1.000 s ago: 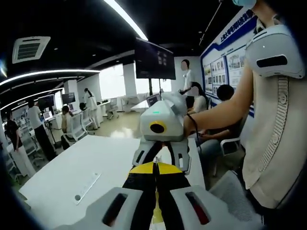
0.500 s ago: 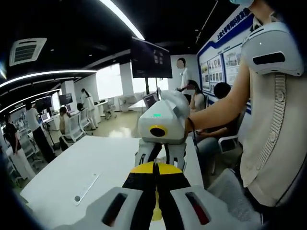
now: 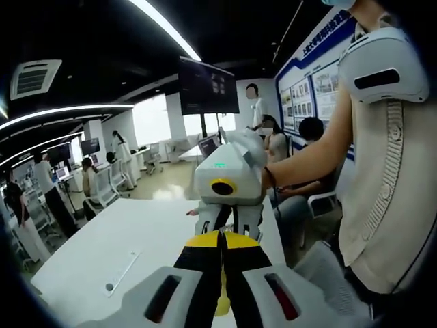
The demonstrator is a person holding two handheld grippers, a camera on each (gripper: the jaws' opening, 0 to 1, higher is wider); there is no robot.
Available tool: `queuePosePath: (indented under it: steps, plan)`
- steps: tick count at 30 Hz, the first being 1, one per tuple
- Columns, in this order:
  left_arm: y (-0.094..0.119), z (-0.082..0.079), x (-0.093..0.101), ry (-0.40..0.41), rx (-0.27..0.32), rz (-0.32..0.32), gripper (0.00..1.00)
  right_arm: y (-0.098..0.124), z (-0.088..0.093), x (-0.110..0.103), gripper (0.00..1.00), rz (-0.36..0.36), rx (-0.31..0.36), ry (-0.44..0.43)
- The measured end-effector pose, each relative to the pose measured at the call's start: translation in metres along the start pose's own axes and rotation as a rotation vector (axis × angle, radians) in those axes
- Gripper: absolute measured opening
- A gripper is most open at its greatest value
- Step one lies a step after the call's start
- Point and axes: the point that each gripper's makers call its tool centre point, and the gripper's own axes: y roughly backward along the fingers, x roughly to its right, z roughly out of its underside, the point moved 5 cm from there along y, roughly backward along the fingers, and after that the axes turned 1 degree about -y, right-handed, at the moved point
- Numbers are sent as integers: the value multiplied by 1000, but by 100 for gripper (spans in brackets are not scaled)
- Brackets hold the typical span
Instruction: Compare the silicone blocks by pressing each to a similar depth, holding the contact briefly, and releasing to observe deformation and rebound differences across the visible hardness samples.
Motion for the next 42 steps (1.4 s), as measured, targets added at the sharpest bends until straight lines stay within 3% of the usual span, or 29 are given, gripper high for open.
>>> queuePosePath:
  steps: [6,12,30,42]
  plan:
    - [1,-3,3,-12,11,-2,0,2,-3,-1,7,25,11,31]
    - [-2,-6,9,-40,38,-17,0,3,-4,-4,7,7,28,0]
    - [-1,-4,11,-37,21,-47,0,1,-4,-3,8,-3,19,-6]
    - [-3,-3,10,-60,5,-63,0,2,-1,-2,9,20,3,37]
